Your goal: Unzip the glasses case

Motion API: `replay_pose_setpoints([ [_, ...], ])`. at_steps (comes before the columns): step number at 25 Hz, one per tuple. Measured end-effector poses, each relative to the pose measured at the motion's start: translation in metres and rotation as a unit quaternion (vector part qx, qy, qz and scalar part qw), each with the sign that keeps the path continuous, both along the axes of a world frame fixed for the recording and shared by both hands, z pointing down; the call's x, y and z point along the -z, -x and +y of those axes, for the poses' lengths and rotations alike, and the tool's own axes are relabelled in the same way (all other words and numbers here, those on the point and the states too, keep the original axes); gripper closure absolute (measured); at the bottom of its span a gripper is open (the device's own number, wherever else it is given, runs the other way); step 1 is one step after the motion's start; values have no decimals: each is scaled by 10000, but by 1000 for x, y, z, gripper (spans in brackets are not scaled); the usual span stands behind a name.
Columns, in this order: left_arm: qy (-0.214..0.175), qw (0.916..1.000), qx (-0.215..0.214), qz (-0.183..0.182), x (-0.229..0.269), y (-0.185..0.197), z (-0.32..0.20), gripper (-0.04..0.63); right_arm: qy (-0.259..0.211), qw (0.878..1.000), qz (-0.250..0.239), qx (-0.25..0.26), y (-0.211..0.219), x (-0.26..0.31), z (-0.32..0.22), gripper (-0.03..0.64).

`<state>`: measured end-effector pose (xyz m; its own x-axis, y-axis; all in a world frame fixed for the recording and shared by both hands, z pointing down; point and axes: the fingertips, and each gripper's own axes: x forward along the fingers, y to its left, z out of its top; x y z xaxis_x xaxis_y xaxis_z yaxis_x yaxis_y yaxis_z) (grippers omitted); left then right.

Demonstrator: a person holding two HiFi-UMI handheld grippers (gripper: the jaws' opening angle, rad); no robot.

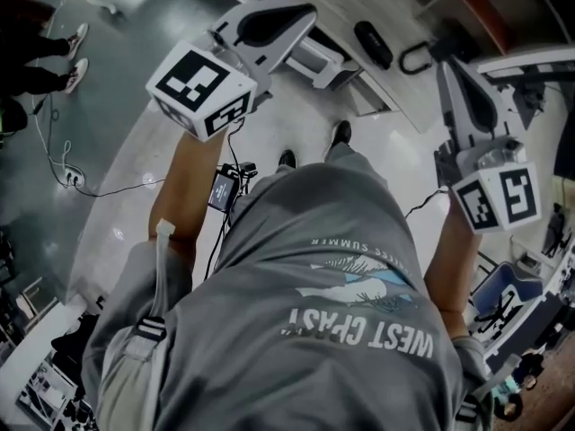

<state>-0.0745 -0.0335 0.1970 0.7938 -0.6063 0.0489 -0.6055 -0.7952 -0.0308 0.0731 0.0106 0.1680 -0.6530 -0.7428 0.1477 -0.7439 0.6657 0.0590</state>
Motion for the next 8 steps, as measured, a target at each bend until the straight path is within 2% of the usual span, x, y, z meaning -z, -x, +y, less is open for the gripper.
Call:
replay_pose_setpoints([
  [8,-54,10000,43,24,0,3,2,592,34,10000,2,37,3,-3,1,611],
])
